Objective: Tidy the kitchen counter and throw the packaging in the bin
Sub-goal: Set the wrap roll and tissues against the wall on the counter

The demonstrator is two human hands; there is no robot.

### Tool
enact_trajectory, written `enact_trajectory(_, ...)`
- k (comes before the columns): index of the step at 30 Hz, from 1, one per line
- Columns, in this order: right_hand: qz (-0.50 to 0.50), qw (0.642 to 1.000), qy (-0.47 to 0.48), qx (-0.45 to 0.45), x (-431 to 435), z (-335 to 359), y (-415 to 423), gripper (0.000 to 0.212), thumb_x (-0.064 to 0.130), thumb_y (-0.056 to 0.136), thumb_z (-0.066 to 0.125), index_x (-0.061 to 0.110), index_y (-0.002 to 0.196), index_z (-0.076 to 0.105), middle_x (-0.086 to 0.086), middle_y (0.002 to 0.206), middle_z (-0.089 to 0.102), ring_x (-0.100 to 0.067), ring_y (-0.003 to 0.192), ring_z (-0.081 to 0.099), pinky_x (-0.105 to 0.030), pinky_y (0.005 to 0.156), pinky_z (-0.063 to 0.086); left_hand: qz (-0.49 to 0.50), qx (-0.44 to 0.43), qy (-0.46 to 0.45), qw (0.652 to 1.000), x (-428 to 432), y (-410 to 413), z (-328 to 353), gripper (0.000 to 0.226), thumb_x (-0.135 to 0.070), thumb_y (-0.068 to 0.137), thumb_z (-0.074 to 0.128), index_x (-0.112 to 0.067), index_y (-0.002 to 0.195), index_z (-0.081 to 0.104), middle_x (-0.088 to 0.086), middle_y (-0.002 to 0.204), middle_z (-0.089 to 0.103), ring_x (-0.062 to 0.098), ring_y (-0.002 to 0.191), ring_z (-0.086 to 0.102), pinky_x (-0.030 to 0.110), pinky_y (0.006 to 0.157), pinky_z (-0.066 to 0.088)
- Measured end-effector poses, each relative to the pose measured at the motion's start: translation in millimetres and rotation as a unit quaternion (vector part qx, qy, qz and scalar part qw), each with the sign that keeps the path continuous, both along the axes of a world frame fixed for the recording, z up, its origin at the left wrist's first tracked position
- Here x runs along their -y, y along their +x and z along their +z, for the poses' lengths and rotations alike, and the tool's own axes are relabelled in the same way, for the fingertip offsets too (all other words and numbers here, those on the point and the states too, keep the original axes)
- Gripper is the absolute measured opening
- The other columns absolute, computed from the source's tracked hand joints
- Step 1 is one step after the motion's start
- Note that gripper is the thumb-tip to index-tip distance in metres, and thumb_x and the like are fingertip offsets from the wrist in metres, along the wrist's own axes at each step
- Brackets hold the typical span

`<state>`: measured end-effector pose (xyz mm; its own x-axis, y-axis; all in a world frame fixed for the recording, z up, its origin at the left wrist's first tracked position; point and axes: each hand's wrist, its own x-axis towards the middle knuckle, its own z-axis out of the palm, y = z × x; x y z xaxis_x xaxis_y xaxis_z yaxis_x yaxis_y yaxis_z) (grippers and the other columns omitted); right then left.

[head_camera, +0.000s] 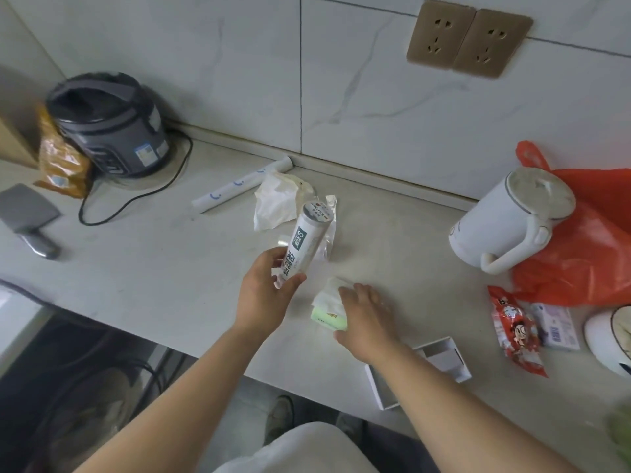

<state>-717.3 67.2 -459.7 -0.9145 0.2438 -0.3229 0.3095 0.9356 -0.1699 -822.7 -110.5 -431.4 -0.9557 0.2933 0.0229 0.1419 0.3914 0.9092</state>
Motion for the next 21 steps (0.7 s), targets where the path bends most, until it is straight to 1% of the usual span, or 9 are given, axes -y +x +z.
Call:
enact_trajectory(3, 0.003, 0.999, 0.042, 0.027, 8.0, -7.3, -4.9, 0.075, 0.034, 0.080, 0.071, 0.022, 0.143, 0.032, -0.006, 0.138, 0.038, -0.029, 0.129, 0.037, -0.048, 0.095, 0.044, -0.012, 0.013, 0.005, 1.000, 7.1, 0.7, -5.7, 0.044, -0.025, 0.083, 0.077, -0.045, 0.113, 0.053, -0.031, 0.108, 0.059, -0.006, 0.106, 0.056, 0.021, 0.083, 0.049)
enact_trajectory(5, -0.006, 0.998, 0.062, 0.029, 11.0, -9.6, -9.3, 0.070, 0.023, 0.081, 0.067, 0.021, 0.142, 0.033, -0.007, 0.136, 0.040, -0.030, 0.126, 0.040, -0.048, 0.092, 0.044, -0.021, 0.016, 0.009, 1.000, 9.1, -0.4, -6.9, 0.047, -0.024, 0.083, 0.078, -0.053, 0.109, 0.050, -0.032, 0.108, 0.059, -0.006, 0.106, 0.056, 0.018, 0.084, 0.047)
enact_trajectory(7, -0.014, 0.997, 0.076, 0.029, 12.6, -10.2, -13.2, 0.065, 0.019, 0.082, 0.065, 0.021, 0.140, 0.036, -0.007, 0.133, 0.042, -0.030, 0.124, 0.042, -0.048, 0.090, 0.045, -0.031, 0.021, 0.013, 0.999, 9.6, -2.6, -6.9, 0.050, -0.023, 0.083, 0.078, -0.056, 0.107, 0.049, -0.032, 0.108, 0.059, -0.005, 0.107, 0.056, 0.016, 0.084, 0.047)
enact_trajectory(11, -0.028, 0.995, 0.091, 0.043, 16.5, -11.1, -15.5, 0.066, 0.016, 0.080, 0.065, 0.021, 0.139, 0.036, -0.009, 0.133, 0.042, -0.030, 0.124, 0.041, -0.051, 0.092, 0.044, -0.041, 0.033, 0.024, 0.998, 10.9, -7.4, -7.0, 0.047, -0.024, 0.083, 0.078, -0.049, 0.111, 0.049, -0.029, 0.107, 0.060, -0.006, 0.107, 0.056, 0.017, 0.084, 0.047)
enact_trajectory(14, -0.038, 0.994, 0.093, 0.044, 19.4, -12.6, -17.0, 0.067, 0.012, 0.079, 0.064, 0.022, 0.138, 0.034, -0.008, 0.130, 0.042, -0.030, 0.119, 0.044, -0.052, 0.090, 0.043, -0.050, 0.043, 0.035, 0.997, 11.5, -10.3, -7.4, 0.046, -0.025, 0.083, 0.078, -0.038, 0.117, 0.051, -0.022, 0.110, 0.061, -0.003, 0.108, 0.056, 0.024, 0.088, 0.050)
enact_trajectory(17, -0.035, 0.994, 0.097, 0.037, 17.7, -15.1, -17.6, 0.070, 0.018, 0.075, 0.069, 0.024, 0.136, 0.036, -0.006, 0.125, 0.044, -0.029, 0.114, 0.046, -0.049, 0.084, 0.041, -0.057, 0.045, 0.035, 0.997, 8.4, -12.5, -5.8, 0.046, -0.025, 0.082, 0.079, -0.034, 0.118, 0.052, -0.022, 0.109, 0.061, -0.002, 0.108, 0.056, 0.026, 0.088, 0.052)
enact_trajectory(21, -0.044, 0.995, 0.089, 0.021, 7.0, -15.7, -15.0, 0.073, 0.022, 0.068, 0.074, 0.027, 0.132, 0.039, -0.004, 0.122, 0.045, -0.028, 0.112, 0.046, -0.051, 0.084, 0.038, -0.070, 0.031, 0.024, 0.997, -9.4, -17.3, 1.3, 0.046, -0.025, 0.082, 0.079, -0.037, 0.117, 0.052, -0.027, 0.107, 0.060, -0.003, 0.109, 0.056, 0.025, 0.087, 0.052)
